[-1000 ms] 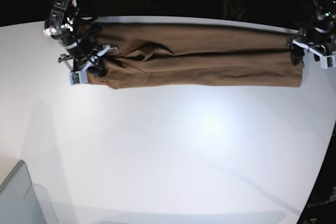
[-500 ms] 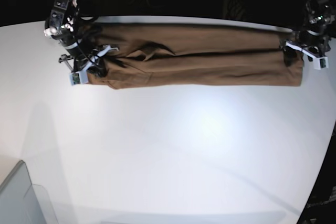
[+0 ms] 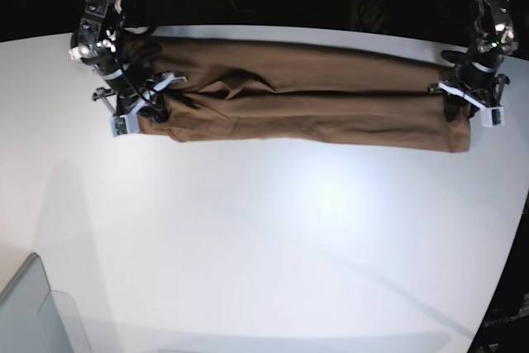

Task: Layout the t-shirt on the table in an organized manner, then fold the t-shirt properly
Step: 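Lift the sleeve end with the left gripper and fold it toward the right gripper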

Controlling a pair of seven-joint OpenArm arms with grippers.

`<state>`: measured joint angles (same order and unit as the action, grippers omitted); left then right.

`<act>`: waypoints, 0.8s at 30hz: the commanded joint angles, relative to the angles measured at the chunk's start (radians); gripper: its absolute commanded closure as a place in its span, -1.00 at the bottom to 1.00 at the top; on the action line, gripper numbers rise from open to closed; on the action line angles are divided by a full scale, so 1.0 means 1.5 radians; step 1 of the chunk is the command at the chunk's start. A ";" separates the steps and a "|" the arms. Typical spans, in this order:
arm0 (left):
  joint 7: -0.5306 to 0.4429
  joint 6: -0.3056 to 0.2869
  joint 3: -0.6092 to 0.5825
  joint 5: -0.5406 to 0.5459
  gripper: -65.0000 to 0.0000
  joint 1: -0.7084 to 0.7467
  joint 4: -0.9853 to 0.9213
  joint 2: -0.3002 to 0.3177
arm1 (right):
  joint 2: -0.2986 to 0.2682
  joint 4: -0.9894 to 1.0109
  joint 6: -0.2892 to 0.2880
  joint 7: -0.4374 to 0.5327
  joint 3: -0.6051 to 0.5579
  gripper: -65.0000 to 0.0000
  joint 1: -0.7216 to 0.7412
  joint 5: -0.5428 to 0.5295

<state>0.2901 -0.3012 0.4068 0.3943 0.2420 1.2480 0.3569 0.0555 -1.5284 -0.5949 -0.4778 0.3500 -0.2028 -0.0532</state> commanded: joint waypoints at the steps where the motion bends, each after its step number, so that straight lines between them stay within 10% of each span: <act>1: 0.046 0.011 -0.003 -0.023 0.72 0.003 -0.011 0.005 | -0.002 0.002 0.007 -0.033 0.000 1.00 -0.001 0.026; 3: 0.051 0.011 -0.002 -0.023 1.00 -0.003 -0.017 0.006 | -0.003 0.003 0.007 -0.033 0.000 1.00 -0.001 0.026; 15: 0.057 0.018 0.058 -0.023 1.00 0.025 0.261 0.000 | -0.002 0.003 0.007 -0.034 -0.001 1.00 0.002 0.026; 24: 0.228 0.019 -0.072 -0.126 1.00 0.027 0.447 -0.077 | -0.001 0.002 0.007 -0.034 -0.001 1.00 0.002 0.026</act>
<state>0.6540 -0.2710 0.2928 0.1913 0.2871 1.9007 0.2329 0.0555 -1.5261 -0.5945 -0.4793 0.3485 -0.1951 -0.0494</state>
